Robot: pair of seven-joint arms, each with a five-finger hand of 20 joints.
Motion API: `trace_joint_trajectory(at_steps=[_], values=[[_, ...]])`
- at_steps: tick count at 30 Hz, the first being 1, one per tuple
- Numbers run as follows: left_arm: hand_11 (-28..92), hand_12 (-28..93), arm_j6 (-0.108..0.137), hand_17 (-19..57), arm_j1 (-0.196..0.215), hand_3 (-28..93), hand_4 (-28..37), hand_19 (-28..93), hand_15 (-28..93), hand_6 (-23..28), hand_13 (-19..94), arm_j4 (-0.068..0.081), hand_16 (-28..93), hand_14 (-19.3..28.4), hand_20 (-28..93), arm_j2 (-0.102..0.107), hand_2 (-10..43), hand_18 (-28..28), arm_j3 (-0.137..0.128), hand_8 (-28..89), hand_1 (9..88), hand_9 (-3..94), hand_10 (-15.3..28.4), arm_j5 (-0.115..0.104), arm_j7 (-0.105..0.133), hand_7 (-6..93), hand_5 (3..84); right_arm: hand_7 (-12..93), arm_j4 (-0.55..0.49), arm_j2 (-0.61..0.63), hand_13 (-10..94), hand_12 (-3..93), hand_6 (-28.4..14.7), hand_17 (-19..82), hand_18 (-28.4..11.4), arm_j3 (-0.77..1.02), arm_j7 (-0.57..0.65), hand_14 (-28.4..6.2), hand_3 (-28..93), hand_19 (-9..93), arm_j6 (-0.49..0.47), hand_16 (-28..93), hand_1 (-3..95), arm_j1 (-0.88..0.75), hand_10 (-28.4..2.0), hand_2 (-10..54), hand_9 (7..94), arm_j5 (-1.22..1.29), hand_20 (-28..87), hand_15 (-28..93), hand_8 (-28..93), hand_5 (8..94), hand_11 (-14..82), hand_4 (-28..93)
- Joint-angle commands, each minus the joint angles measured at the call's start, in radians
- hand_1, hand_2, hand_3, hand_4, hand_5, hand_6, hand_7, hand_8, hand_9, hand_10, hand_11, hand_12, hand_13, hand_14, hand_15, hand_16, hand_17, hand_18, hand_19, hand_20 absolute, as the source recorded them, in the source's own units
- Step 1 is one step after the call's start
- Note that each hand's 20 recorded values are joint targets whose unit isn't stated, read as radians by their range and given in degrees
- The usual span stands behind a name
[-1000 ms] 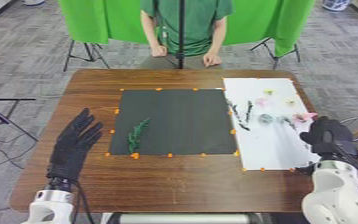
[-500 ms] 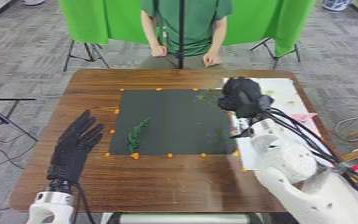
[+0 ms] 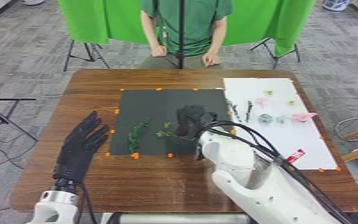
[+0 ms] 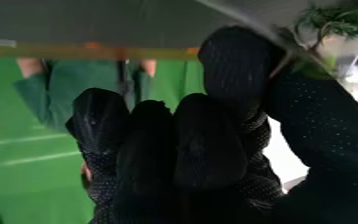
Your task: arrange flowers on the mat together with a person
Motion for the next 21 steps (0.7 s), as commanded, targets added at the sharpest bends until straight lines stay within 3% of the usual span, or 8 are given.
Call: trace_joint_trajectory(at_steps=[1, 10, 14, 21], values=[[18, 14, -0.007, -10.3, 0.002, 69, -28.3, 40, 24, 4.3, 20, 0.009, 4, 13.1, 10, -0.015, -4.1, 20.3, 0.014, -8, 27.3, 21.2, 9.8, 0.009, -0.015, 11.8, 30.3, 58, 0.052, -0.045, 88, 38.4, 0.4, 48, -23.9, -0.040, 0.034, -9.2, 85, 93, 0.014, 29, 37.1, -0.006, -9.0, -2.6, 92.8, -0.046, 56, 91, -8, 88.0, 72.5, -16], [18, 14, -0.016, -10.4, -0.009, 69, -28.3, 40, 25, 4.2, 20, 0.014, 4, 13.0, 10, -0.020, -4.2, 20.4, 0.031, -8, 27.1, 21.2, 9.9, 0.007, -0.012, 11.7, 30.3, 55, 0.070, -0.076, 93, 29.7, 3.0, 54, -23.8, -0.055, 0.043, -7.8, 83, 93, 0.032, 28, 31.7, -0.006, -8.2, -2.7, 93.7, -0.016, 56, 88, -9, 93.6, 75.4, -21], [18, 14, -0.026, -10.3, -0.018, 69, -28.3, 40, 24, 4.2, 20, 0.020, 4, 13.0, 10, -0.020, -4.1, 20.3, 0.033, -8, 27.1, 21.2, 9.9, -0.005, -0.014, 11.7, 30.2, 54, 0.074, -0.105, 94, 28.8, 3.0, 55, -23.6, -0.045, 0.049, -7.1, 78, 93, 0.022, 28, 23.3, -0.006, -7.8, 2.4, 93.7, -0.008, 57, 88, -8, 93.7, 75.6, -25], [18, 14, -0.037, -10.3, -0.035, 69, -28.2, 40, 24, 4.2, 20, 0.028, 4, 13.0, 10, -0.016, -3.9, 20.3, 0.039, -8, 27.2, 21.1, 9.8, 0.001, -0.020, 11.6, 30.2, 48, 0.097, -0.153, 94, 28.8, 2.3, 57, -23.0, -0.029, 0.083, -6.0, 73, 93, 0.012, 27, 15.1, -0.003, -7.1, 9.6, 93.7, 0.021, 57, 88, -8, 93.7, 74.3, -27]])
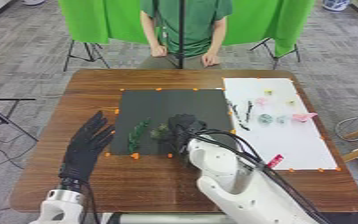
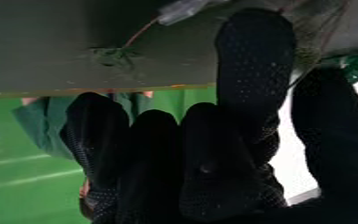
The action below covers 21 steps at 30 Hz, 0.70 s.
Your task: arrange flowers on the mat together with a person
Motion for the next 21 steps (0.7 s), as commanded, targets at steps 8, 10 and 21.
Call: trace_joint_trajectory(at_steps=[8, 10, 21], values=[[18, 14, -0.028, -10.4, -0.018, 69, -28.1, 40, 24, 4.2, 20, 0.020, 4, 12.9, 10, -0.003, -4.0, 20.4, 0.011, -8, 27.1, 21.0, 9.8, 0.003, -0.024, 11.6, 30.2, 46, 0.015, -0.098, 94, 28.3, 2.0, 59, -22.8, 0.046, 0.081, -5.2, 72, 93, -0.042, 25, 14.0, -0.010, -6.7, 12.0, 93.7, 0.076, 57, 88, -7, 93.7, 73.8, -27], [18, 14, -0.026, -10.4, -0.014, 69, -28.2, 40, 24, 4.2, 20, 0.018, 4, 12.9, 10, -0.002, -4.0, 20.4, 0.010, -8, 27.2, 21.0, 9.7, 0.001, -0.022, 11.6, 30.2, 45, 0.007, -0.096, 94, 28.1, 2.0, 59, -22.7, 0.047, 0.083, -5.0, 72, 93, -0.045, 25, 13.8, -0.014, -6.5, 12.4, 93.7, 0.068, 57, 88, -7, 93.7, 73.7, -27], [18, 14, -0.034, -10.4, -0.016, 69, -28.1, 40, 24, 4.2, 20, 0.022, 4, 13.0, 10, -0.002, -3.9, 20.4, 0.005, -8, 27.2, 21.1, 9.7, 0.004, -0.029, 11.5, 30.2, 43, -0.042, -0.088, 94, 27.6, 1.7, 60, -22.5, 0.074, 0.072, -3.9, 71, 93, -0.097, 24, 13.8, -0.039, -6.2, 13.0, 93.7, 0.101, 57, 88, -7, 93.7, 72.4, -26]])
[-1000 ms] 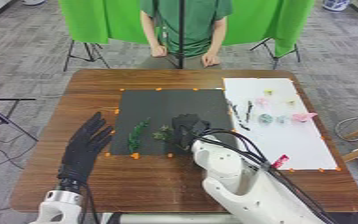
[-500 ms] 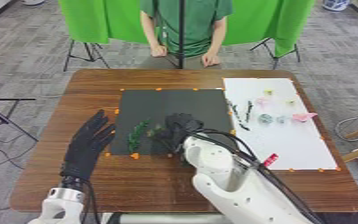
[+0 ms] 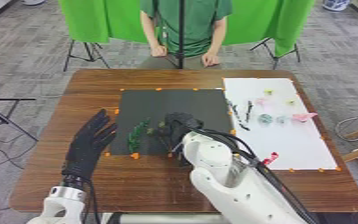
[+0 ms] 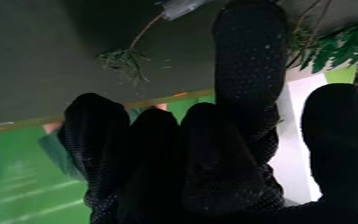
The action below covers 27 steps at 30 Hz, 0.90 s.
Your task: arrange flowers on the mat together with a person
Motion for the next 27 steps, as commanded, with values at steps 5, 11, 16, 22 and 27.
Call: trace_joint_trajectory(at_steps=[5, 11, 16, 22, 27], values=[[18, 14, -0.020, -10.4, 0.004, 69, -28.1, 40, 24, 4.2, 20, 0.014, 4, 13.0, 10, -0.003, -3.8, 20.4, -0.003, -8, 27.2, 21.2, 9.8, 0.004, -0.018, 11.6, 30.2, 38, -0.028, 0.005, 94, 28.2, 0.7, 58, -22.5, 0.011, -0.043, -4.1, 71, 93, -0.016, 26, 13.7, -0.027, -6.5, 13.2, 93.7, -0.043, 56, 85, -8, 92.9, 70.0, -26], [18, 14, -0.018, -10.3, 0.009, 69, -28.2, 40, 24, 4.2, 20, 0.012, 4, 13.0, 10, -0.002, -3.8, 20.4, -0.002, -8, 27.2, 21.1, 9.8, 0.002, -0.017, 11.5, 30.2, 28, -0.033, 0.015, 93, 30.4, -0.5, 56, -22.7, 0.006, -0.054, -5.2, 70, 93, -0.024, 29, 13.9, -0.030, -6.9, 13.1, 93.7, -0.073, 56, 83, -8, 91.5, 67.2, -26], [18, 14, -0.015, -10.4, 0.014, 69, -28.2, 40, 24, 4.3, 20, 0.010, 4, 13.0, 10, -0.004, -3.7, 20.4, -0.003, -8, 27.1, 21.1, 9.8, 0.002, -0.013, 11.5, 30.2, 29, -0.042, 0.028, 92, 30.9, -0.8, 54, -23.0, -0.001, -0.061, -6.0, 70, 93, -0.034, 29, 14.3, -0.023, -7.1, 12.8, 93.7, -0.106, 56, 84, -8, 91.2, 66.8, -26], [18, 14, -0.006, -10.4, 0.021, 69, -28.2, 40, 24, 4.3, 20, 0.006, 4, 13.0, 10, -0.004, -3.7, 20.4, -0.005, -8, 27.2, 21.1, 9.8, 0.001, -0.008, 11.5, 30.3, 33, -0.056, 0.035, 92, 31.4, -0.7, 54, -23.1, -0.004, -0.067, -6.1, 71, 93, -0.056, 29, 14.1, -0.010, -7.3, 12.4, 93.7, -0.129, 56, 85, -7, 91.4, 67.3, -26], [18, 14, -0.004, -10.4, 0.024, 69, -28.2, 40, 24, 4.3, 20, 0.004, 4, 13.0, 10, -0.009, -3.5, 20.4, -0.006, -8, 27.2, 21.1, 9.9, 0.001, -0.003, 11.5, 30.3, 37, -0.079, 0.037, 92, 31.3, -0.6, 54, -23.1, 0.020, -0.050, -6.2, 70, 93, -0.055, 28, 13.9, -0.010, -7.3, 12.3, 93.7, -0.086, 56, 85, -7, 91.3, 67.6, -26]])
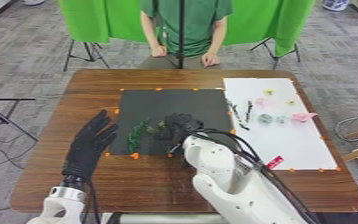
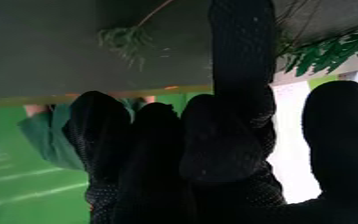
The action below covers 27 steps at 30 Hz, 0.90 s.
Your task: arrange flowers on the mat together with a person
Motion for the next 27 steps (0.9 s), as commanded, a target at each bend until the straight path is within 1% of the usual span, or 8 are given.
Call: trace_joint_trajectory(at_steps=[1, 7, 11, 13, 16, 19, 23, 27], values=[[18, 14, 0.002, -10.4, 0.025, 69, -28.2, 40, 24, 4.3, 20, 0.000, 4, 13.0, 10, -0.010, -3.5, 20.4, -0.005, -8, 27.2, 21.1, 9.9, 0.000, 0.004, 11.5, 30.3, 37, -0.048, 0.007, 92, 31.3, -0.7, 54, -23.1, 0.035, 0.019, -6.2, 70, 93, -0.011, 28, 13.9, 0.007, -7.3, 12.4, 93.7, 0.053, 56, 85, -7, 91.4, 67.8, -26], [18, 14, 0.015, -10.4, 0.037, 69, -28.1, 40, 24, 4.3, 20, -0.013, 4, 13.0, 10, -0.008, -3.5, 20.4, -0.025, -8, 27.1, 21.1, 9.8, 0.001, 0.022, 11.5, 30.2, 39, -0.205, 0.094, 88, 35.3, -1.6, 47, -23.2, 0.236, -0.081, -7.9, 70, 93, 0.183, 29, 14.8, -0.106, -8.6, 13.0, 92.3, 0.278, 50, 83, -8, 86.9, 62.4, -25], [18, 14, 0.034, -10.3, 0.061, 69, -28.1, 40, 24, 4.3, 20, -0.026, 4, 13.0, 10, -0.005, -3.7, 20.5, -0.061, -8, 27.2, 21.1, 9.8, -0.012, 0.029, 11.5, 30.2, 35, -0.242, 0.180, 64, 31.9, -3.4, 25, -20.9, 0.490, -0.311, -14.6, 73, 72, 0.112, 25, 17.6, -0.199, -13.9, 12.0, 71.7, 0.699, 35, 72, -11, 69.3, 49.4, -24], [18, 14, 0.034, -10.3, 0.077, 69, -28.0, 40, 24, 4.2, 20, -0.033, 4, 12.9, 10, 0.001, -3.8, 20.9, -0.079, -8, 27.2, 21.1, 9.8, -0.047, 0.036, 11.5, 30.2, 31, -0.252, 0.208, 53, 27.2, -4.2, 18, -21.8, 0.629, -0.318, -15.3, 76, 63, 0.009, 20, 17.2, -0.256, -16.4, 11.0, 61.5, 0.949, 32, 61, -12, 61.2, 39.0, -24], [18, 14, 0.028, -10.3, 0.096, 69, -28.1, 40, 23, 4.2, 19, -0.043, 4, 12.8, 10, 0.014, -4.0, 21.2, -0.101, -8, 27.4, 20.8, 9.7, -0.122, 0.057, 11.3, 30.0, 25, -0.277, 0.266, 34, 23.2, -5.1, 10, -22.4, 0.792, -0.353, -14.3, 80, 54, 0.044, 15, 16.1, -0.388, -16.8, 9.9, 44.0, 1.222, 29, 44, -12, 46.3, 26.1, -25], [17, 14, 0.039, -10.2, 0.118, 69, -28.1, 40, 22, 4.2, 19, -0.056, 4, 12.7, 9, 0.018, -4.2, 21.2, -0.120, -8, 27.5, 20.5, 9.7, -0.095, 0.060, 11.3, 29.8, 17, -0.295, 0.298, 26, 23.4, -4.2, 6, -21.9, 0.927, -0.450, -13.0, 81, 46, 0.152, 26, 14.3, -0.551, -14.4, 3.9, 33.5, 1.462, 28, 21, -9, 36.9, 12.8, -25], [13, 14, -0.072, -12.2, 0.133, 62, -28.2, 37, 14, 2.6, 17, -0.058, 5, 12.0, 7, -0.005, -5.3, 22.5, -0.173, -7, 28.5, 18.5, 8.6, -0.092, -0.009, 8.4, 26.9, 10, -0.365, 0.265, 22, 23.4, 0.1, 2, -22.8, 1.103, -0.496, -13.5, 79, 36, 0.243, 37, 13.4, -0.740, -11.5, -6.3, 27.3, 1.646, 23, 0, -8, 29.7, 1.0, -26], [8, 17, -0.074, -15.4, 0.142, 54, -28.2, 34, 5, 0.8, 13, -0.061, 9, 11.2, 6, -0.012, -6.4, 23.2, -0.175, -6, 31.4, 15.1, 7.1, -0.057, -0.002, 6.5, 21.6, 8, -0.436, 0.228, 17, 21.8, 0.5, 0, -23.7, 1.204, -0.505, -13.6, 78, 29, 0.294, 35, 13.1, -0.843, -10.3, -8.6, 23.3, 1.559, 18, -6, -7, 24.8, -2.0, -27]])
